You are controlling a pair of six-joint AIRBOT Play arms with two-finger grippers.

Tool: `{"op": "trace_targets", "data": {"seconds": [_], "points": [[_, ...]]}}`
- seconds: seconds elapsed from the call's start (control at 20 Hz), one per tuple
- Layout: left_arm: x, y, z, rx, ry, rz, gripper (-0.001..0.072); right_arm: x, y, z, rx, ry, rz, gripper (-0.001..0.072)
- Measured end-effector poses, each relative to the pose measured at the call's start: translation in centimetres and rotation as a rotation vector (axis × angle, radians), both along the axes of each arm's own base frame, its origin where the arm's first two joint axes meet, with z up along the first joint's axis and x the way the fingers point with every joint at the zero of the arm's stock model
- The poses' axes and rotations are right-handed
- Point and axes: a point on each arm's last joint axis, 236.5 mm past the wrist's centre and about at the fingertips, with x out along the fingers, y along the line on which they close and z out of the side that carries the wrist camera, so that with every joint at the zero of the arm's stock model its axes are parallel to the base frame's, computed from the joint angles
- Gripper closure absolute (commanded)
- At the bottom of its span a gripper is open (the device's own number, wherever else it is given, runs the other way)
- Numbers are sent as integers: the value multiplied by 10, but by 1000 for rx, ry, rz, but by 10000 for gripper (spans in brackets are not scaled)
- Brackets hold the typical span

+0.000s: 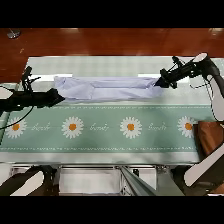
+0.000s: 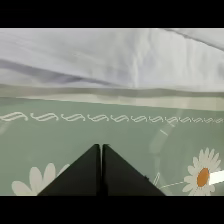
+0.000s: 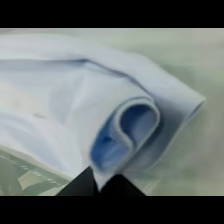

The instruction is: Fold the shirts.

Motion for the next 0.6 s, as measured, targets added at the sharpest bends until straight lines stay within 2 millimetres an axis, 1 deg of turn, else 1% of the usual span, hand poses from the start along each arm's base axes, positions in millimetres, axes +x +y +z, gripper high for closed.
{"op": "trace_targets", "data": {"seconds": [0.1, 0.2, 0.35, 0.45, 0.6], "points": [[-3, -21, 5, -12, -22, -59, 684, -7, -7, 20, -64, -36, 25, 692], [-8, -46, 9, -18, -47, -134, 684, -21, -15, 44, -128, -69, 37, 692], [-16, -91, 15, -14, -104, -246, 686, -60, -25, 73, -223, -113, 37, 692], [-22, -126, 17, -10, -144, -319, 686, -95, -28, 92, -268, -155, 32, 692], [-25, -180, 14, -11, -171, -421, 686, -148, -24, 120, -309, -234, 12, 692]]}}
